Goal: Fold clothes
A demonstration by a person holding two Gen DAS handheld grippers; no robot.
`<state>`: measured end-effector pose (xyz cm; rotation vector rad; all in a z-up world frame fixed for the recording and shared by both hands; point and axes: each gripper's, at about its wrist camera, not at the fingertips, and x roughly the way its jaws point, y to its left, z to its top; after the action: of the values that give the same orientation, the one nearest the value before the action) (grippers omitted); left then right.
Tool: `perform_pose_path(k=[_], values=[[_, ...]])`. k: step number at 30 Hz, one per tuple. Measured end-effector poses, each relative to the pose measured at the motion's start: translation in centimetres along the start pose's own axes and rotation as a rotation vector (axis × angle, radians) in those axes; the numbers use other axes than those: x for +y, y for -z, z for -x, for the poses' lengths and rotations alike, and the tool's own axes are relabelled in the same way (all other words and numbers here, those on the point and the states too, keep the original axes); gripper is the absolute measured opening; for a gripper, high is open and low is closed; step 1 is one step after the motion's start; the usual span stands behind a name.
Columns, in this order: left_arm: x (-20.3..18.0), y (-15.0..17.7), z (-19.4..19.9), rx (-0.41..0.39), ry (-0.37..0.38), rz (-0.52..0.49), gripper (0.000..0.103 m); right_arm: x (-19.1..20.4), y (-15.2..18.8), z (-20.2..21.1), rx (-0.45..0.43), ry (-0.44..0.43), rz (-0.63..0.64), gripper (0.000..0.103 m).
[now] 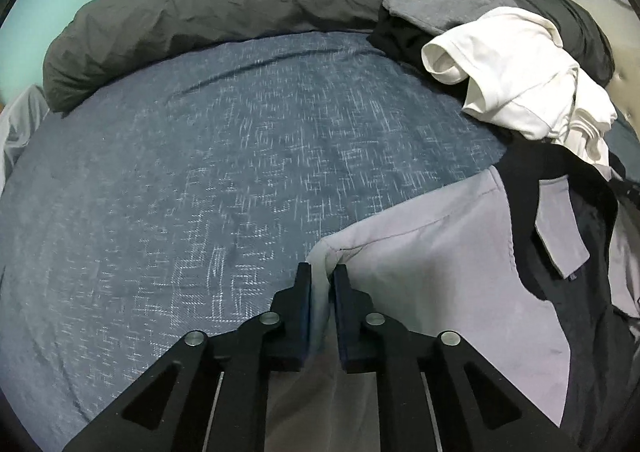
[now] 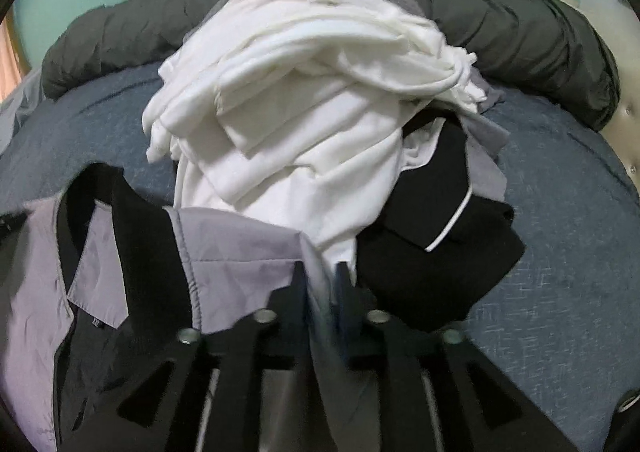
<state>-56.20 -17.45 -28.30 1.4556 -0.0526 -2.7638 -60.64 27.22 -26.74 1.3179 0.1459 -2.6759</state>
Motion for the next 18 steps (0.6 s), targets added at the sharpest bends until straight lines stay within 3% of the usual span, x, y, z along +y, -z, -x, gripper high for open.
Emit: perform_pose_path(k=[1,3,6,10,18], values=[[0.0,0.0,0.6,-0.015,-0.001,0.006,0.035,-0.3,-0.1,0.6,-0.016,-0.005,-0.010,0.041],[0.3,0.0,2.1,-0.040,0.006,0.030,0.054,-1.2,-0.1,2.6,-0.058,-0.017,-0.058,0.054],[0.5,0.4,5.1,-0.062,0.025,0.047,0.054,-2.1,0.4,6.3,-0.119,-0.033,-0.117,0.056],[0.0,2.4,9.4,-0.068,0.060,0.059,0.054,-2.7,3.2,11.2,-0.152,-0.150,-0.218,0.058],[-1.8,10.9,17.5,-0.066,0.129,0.067,0.056,0.1,13.3,19.3,-0.141,-0.258,-0.269,0.062]])
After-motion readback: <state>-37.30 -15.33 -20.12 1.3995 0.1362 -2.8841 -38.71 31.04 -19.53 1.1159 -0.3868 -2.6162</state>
